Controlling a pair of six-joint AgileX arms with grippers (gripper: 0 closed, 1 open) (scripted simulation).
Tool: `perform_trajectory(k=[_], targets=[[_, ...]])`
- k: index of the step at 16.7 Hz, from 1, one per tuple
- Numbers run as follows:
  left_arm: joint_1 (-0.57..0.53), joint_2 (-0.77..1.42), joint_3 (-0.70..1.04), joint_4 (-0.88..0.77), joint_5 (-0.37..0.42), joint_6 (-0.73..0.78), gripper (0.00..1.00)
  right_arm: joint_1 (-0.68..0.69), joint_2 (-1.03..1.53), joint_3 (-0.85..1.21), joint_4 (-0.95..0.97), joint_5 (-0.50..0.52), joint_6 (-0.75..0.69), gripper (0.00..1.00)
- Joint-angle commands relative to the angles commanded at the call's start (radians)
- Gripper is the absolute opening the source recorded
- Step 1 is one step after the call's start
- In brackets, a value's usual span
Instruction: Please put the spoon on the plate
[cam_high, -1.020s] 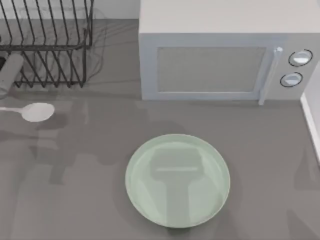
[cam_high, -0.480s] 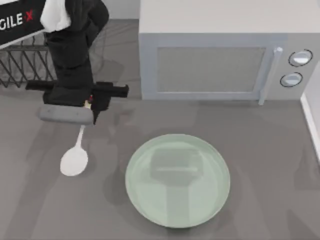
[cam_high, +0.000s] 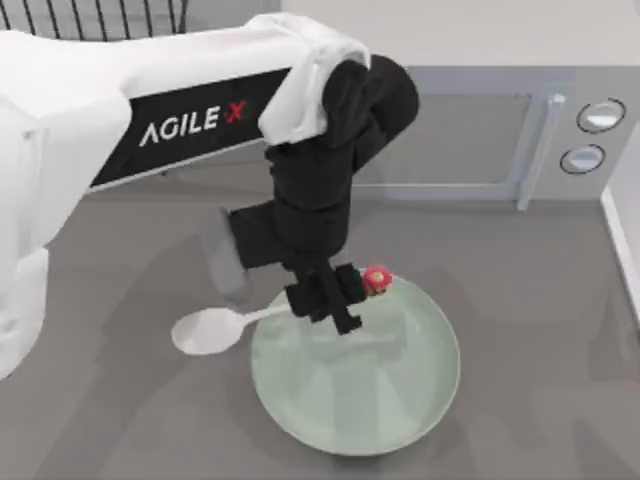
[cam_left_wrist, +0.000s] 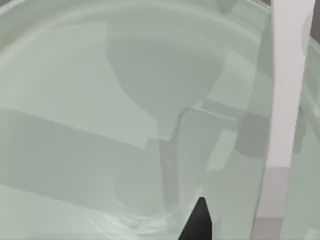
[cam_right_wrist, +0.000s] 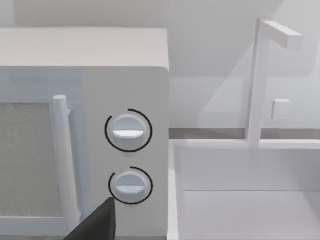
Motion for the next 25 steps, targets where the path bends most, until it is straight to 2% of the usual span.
perform_trajectory(k=[3,6,15,25], targets=[[-0.086,-0.01,-0.005,0.017,-0.006,0.157,0.0,0.0,0.0,0.0,0.0,0.0,0.0,1.0],[-0.123,-0.013,-0.007,0.024,-0.009,0.22,0.0,0.0,0.0,0.0,0.0,0.0,0.0,1.0],[-0.124,-0.026,-0.016,0.013,0.004,0.225,0.0,0.0,0.0,0.0,0.0,0.0,0.0,1.0],[-0.183,-0.15,-0.079,-0.023,0.053,0.261,0.0,0.0,0.0,0.0,0.0,0.0,0.0,1.0]])
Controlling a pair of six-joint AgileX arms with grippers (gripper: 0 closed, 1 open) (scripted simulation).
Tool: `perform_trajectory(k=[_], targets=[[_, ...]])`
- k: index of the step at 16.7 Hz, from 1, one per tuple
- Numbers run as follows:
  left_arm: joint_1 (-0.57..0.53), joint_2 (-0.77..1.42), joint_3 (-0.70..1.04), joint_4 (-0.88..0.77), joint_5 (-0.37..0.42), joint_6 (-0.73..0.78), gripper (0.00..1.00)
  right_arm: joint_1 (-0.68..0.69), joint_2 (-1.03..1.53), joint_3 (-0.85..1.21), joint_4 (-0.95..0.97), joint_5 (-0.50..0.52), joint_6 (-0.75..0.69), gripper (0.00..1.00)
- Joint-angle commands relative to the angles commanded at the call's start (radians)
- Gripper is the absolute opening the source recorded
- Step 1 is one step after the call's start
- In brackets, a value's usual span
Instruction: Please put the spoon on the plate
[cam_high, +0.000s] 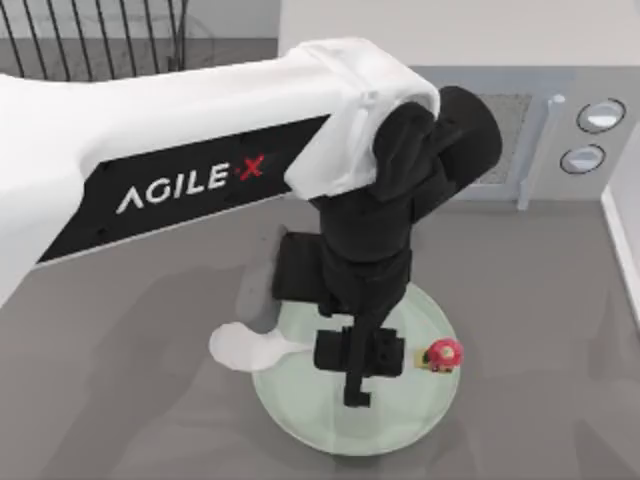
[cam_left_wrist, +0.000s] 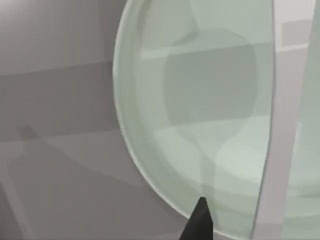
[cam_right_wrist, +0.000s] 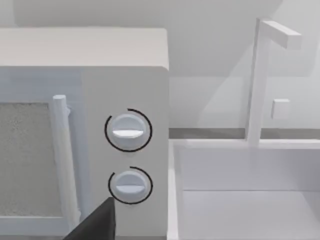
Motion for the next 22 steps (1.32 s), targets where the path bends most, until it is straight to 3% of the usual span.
perform_trajectory(k=[22], targets=[[0.06,0.182,-0.041,0.205,-0.062,-0.04,0.0,0.0,0.0,0.0,0.0,0.0,0.0,1.0]])
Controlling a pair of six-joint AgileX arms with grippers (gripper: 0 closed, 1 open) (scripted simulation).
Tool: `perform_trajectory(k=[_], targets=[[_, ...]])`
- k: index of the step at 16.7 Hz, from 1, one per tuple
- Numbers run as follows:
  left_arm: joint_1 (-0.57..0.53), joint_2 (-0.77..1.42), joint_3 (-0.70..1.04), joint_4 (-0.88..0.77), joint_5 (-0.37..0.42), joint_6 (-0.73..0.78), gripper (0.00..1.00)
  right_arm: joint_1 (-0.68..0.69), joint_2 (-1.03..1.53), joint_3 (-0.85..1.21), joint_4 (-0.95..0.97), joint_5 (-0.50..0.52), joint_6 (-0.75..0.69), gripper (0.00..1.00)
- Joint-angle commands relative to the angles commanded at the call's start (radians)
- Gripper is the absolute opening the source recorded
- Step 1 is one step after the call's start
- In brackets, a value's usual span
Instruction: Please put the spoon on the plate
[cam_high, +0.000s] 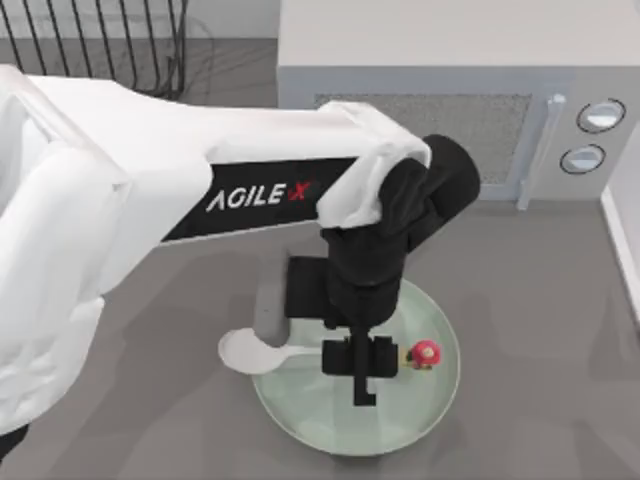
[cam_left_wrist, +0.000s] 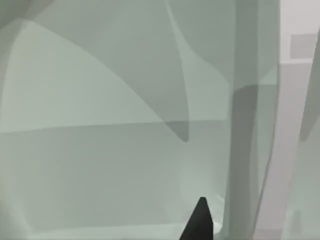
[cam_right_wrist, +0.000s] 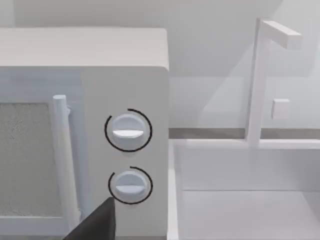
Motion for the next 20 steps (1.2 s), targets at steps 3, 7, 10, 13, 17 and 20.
perform_trajectory(k=[3,7,10,13,17,20], targets=[[0.0,0.0,0.0,0.0,0.0,0.0,0.15,0.0,0.0,0.0,0.0,0.0,0.0,1.0],[0.0,0.0,0.0,0.0,0.0,0.0,0.45,0.0,0.0,0.0,0.0,0.0,0.0,1.0],[0.0,0.0,0.0,0.0,0.0,0.0,0.68,0.0,0.0,0.0,0.0,0.0,0.0,1.0],[0.0,0.0,0.0,0.0,0.0,0.0,0.9,0.0,0.0,0.0,0.0,0.0,0.0,1.0],[0.0,0.0,0.0,0.0,0.0,0.0,1.0,0.0,0.0,0.0,0.0,0.0,0.0,1.0],[0.0,0.0,0.0,0.0,0.0,0.0,1.0,0.0,0.0,0.0,0.0,0.0,0.0,1.0]])
